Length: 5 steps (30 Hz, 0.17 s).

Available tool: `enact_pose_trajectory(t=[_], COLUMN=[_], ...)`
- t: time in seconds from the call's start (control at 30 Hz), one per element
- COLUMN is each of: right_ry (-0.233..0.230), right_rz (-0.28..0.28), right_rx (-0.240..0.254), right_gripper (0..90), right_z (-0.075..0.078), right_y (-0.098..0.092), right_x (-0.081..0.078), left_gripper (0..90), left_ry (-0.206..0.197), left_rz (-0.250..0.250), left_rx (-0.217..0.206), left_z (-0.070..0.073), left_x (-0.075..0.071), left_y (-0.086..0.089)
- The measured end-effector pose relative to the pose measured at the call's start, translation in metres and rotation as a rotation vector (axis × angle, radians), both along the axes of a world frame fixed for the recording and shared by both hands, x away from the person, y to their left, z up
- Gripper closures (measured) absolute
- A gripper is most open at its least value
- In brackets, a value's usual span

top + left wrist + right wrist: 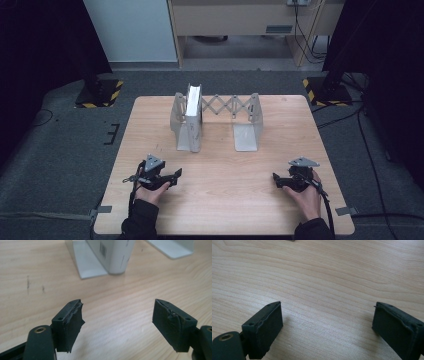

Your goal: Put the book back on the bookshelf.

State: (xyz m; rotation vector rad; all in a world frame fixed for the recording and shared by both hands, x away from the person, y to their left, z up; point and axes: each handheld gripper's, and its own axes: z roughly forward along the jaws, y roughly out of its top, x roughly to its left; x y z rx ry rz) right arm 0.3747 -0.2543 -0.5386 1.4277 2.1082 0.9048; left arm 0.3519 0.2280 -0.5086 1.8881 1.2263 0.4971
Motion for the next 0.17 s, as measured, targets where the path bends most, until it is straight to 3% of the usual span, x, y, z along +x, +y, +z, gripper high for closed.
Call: enact_pose_trajectory(t=[0.17], right_ry=[-0.001], right_rz=[-0.005], right_rx=[0.001], right_gripper=[11.9], right_z=[0.0003], right_y=[-0.0002], right_x=[-0.0006], left_gripper=[21.2], left_ry=[0.047], left_rz=[0.011], left_rx=[0.028], left_z=[-0.0085], left_x=[-0.0016], left_y=[0.0111])
